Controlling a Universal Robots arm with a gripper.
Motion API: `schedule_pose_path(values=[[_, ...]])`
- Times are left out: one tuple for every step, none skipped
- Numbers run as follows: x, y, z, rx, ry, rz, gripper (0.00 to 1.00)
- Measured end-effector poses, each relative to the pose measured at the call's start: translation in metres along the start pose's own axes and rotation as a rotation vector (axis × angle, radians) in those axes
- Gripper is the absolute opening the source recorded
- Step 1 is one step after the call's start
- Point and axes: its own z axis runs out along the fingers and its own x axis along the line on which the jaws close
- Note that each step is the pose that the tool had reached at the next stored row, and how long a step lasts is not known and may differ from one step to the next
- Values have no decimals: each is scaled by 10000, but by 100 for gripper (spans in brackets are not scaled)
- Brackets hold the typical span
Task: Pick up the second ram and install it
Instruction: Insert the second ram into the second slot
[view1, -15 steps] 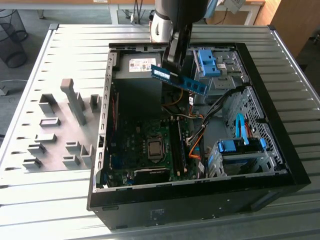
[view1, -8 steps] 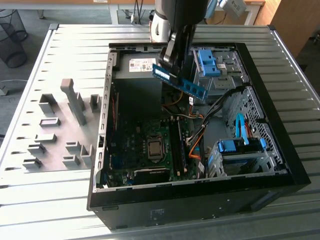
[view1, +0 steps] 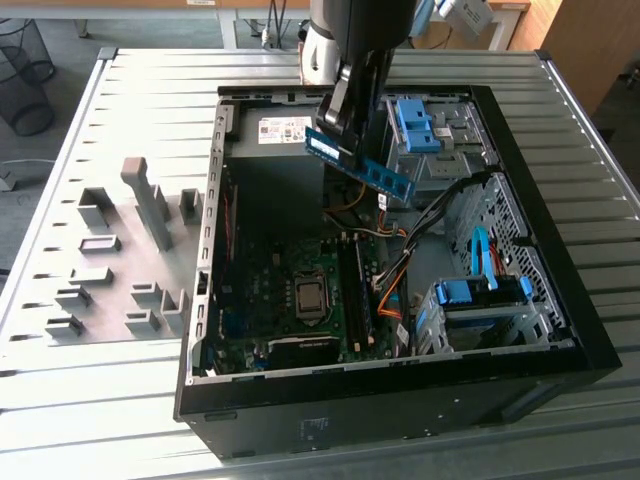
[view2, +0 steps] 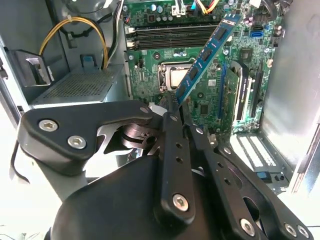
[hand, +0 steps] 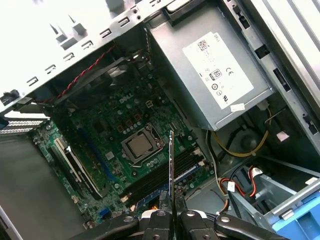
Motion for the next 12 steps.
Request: schedule_pose_path(values=[[0, 0, 1, 3, 1, 95, 14], [0, 0, 3, 6, 1, 261, 14], [0, 0, 5, 9, 2, 440, 14], [0, 0, 6, 12, 3, 620, 14], [0, 0, 9, 15, 3, 801, 14], [0, 0, 11, 18, 3, 979, 14], [0, 0, 13, 21, 3, 1161, 14], [0, 0, 15, 24, 3, 1339, 14], [0, 0, 19, 26, 2, 1536, 14], [0, 0, 22, 28, 0, 1716, 14], [0, 0, 28, 32, 0, 1895, 14], [0, 0, 35, 38, 4, 2066, 14]])
